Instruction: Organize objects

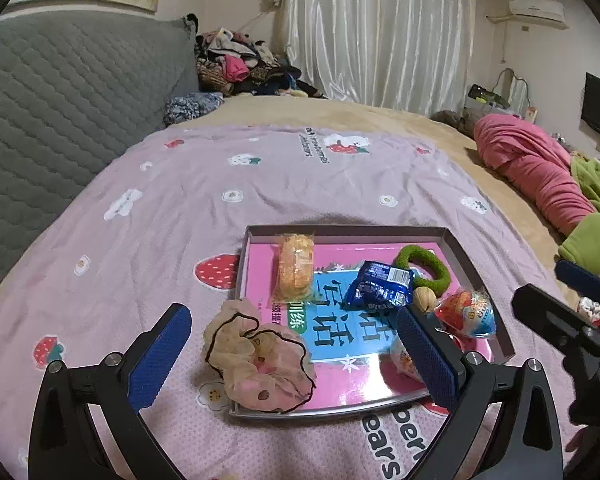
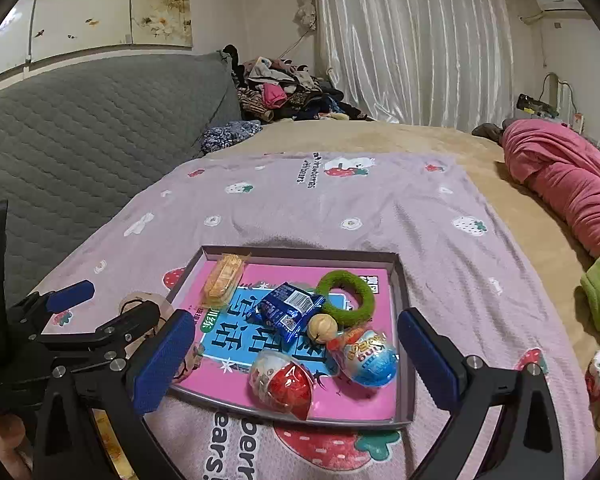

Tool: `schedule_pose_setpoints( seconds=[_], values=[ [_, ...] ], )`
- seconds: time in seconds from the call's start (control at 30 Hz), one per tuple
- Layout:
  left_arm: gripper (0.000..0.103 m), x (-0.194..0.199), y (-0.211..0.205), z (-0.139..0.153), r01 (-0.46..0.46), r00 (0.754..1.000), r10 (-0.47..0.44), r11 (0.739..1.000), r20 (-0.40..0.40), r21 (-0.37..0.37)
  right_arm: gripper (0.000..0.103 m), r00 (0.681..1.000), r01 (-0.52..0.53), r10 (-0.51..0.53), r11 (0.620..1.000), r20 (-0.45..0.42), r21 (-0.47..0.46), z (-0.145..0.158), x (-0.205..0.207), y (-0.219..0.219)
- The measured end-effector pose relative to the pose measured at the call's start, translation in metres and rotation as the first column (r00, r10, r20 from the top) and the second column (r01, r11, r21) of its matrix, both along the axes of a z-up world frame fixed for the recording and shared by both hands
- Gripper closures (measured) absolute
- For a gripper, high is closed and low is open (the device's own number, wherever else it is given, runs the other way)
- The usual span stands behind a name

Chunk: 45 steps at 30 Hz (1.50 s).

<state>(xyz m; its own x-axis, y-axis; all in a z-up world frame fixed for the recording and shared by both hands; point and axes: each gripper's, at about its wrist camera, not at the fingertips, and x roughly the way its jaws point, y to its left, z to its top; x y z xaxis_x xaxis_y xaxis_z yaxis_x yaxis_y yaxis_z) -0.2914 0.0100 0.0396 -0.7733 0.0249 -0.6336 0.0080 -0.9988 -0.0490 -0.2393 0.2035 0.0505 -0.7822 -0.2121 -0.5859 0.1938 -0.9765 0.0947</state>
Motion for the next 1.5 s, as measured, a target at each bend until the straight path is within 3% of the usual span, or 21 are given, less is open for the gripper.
schedule_pose_setpoints(
  seconds=[0.2,1.0,1.5],
  values=[
    [0.001,0.013,0.001,0.015,-0.019,1.0,0.018,0.999,-0.013,-0.029,0.001,1.0,0.01,-0.01,1.0,-0.008,0.005,0.012,0.011,0.004],
    [0.001,0.074,-0.006,0.069,-0.031,0.998,0.03,0.999,-0.051,-0.017,0.001,0.999,0.027,-0.027,1.0,-0.047,-0.016,0.057,0.064,0.012],
    [0.001,0.121,-0.002,0.088,-0.047,0.997,0.046,0.999,-0.056,-0.027,0.001,0.999,0.016,-0.017,1.0,-0.047,-0.019,0.068,0.105,0.015]
  ],
)
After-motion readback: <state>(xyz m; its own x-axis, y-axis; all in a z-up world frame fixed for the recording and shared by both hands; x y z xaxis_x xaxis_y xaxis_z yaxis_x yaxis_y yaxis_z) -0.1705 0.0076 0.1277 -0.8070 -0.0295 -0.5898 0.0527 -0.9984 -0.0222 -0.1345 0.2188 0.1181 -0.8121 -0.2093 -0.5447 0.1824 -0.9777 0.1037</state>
